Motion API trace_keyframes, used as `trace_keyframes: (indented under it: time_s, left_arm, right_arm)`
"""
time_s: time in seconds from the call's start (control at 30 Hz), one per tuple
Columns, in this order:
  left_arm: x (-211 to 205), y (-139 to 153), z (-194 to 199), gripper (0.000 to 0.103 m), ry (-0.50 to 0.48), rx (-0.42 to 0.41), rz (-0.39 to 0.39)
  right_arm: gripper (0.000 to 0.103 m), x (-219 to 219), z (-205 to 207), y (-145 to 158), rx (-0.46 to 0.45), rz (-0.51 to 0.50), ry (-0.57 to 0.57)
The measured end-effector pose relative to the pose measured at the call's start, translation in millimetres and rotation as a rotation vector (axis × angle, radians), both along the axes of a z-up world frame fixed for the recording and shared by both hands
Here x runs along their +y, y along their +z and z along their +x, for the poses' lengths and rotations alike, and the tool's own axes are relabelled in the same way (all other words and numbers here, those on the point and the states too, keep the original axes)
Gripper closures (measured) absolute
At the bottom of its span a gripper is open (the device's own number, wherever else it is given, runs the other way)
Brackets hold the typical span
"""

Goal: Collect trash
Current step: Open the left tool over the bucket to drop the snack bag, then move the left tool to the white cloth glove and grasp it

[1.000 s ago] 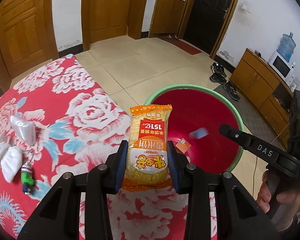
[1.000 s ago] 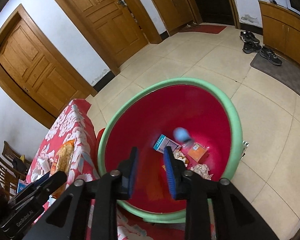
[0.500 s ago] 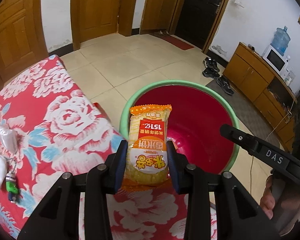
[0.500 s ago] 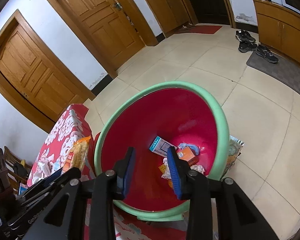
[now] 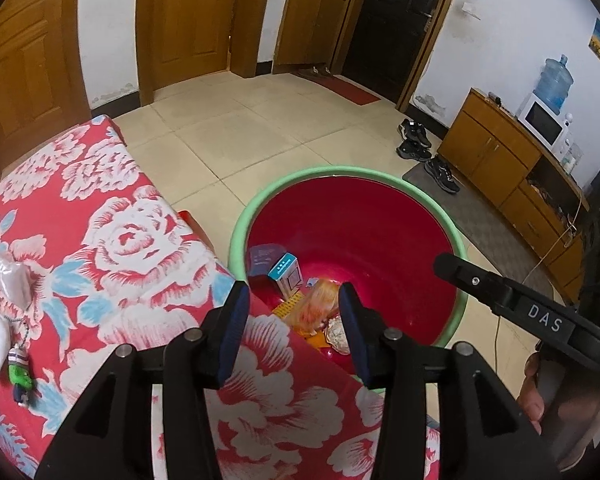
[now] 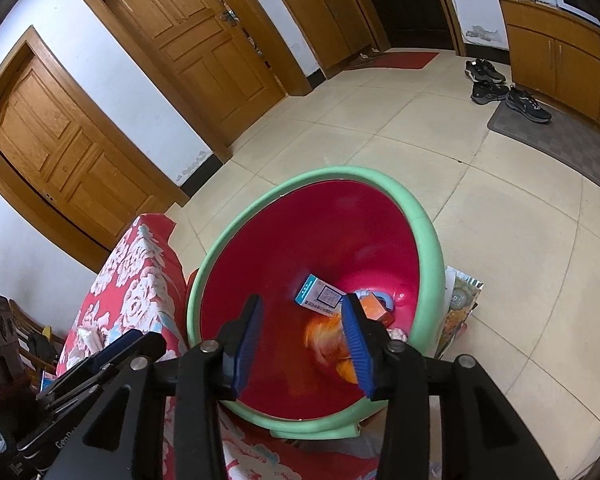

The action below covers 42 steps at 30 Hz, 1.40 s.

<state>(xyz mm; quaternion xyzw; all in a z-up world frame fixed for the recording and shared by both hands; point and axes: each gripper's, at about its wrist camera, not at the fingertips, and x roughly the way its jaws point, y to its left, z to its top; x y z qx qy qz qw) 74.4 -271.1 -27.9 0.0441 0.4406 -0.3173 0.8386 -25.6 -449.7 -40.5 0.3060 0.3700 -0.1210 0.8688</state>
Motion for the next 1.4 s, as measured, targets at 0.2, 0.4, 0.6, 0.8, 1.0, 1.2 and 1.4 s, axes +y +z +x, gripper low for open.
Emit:
trace_keyframes:
  time_s: [0.2,0.4,0.6,0.8,1.0,1.2,1.4]
  left_arm:
    - [17,8,-2,0.057,0.041,-0.011,-0.010]
    - [39,13,-1,0.057,0.096,-0.013,-0.014]
    - [67,17,2,0.057,0.155,-0.021,-0.015]
    - [96,22,6,0.057,0.221,-0.035,-0.006]
    - [127,25,14,0.057,0.288,-0.051,0.000]
    - [156,26,19,0.057,0.358,-0.060,0.013]
    - [187,24,28,0.057,0.424,-0.061,0.024]
  right_arm:
    - [0.048,5,-3,3,-0.004,0.002,0.008]
    - [0.044,14,-2,6,-0.003,0.005,0.026]
    - [0.041,24,0,8,-0.004,0.006,0.046]
    - [0.039,34,1,10,-0.005,0.005,0.069]
    - [0.038,43,2,12,-0.004,0.002,0.088]
    - [0.037,51,4,14,0.000,0.001,0.101]
    - [0.035,60,7,15,0.007,-0.006,0.114]
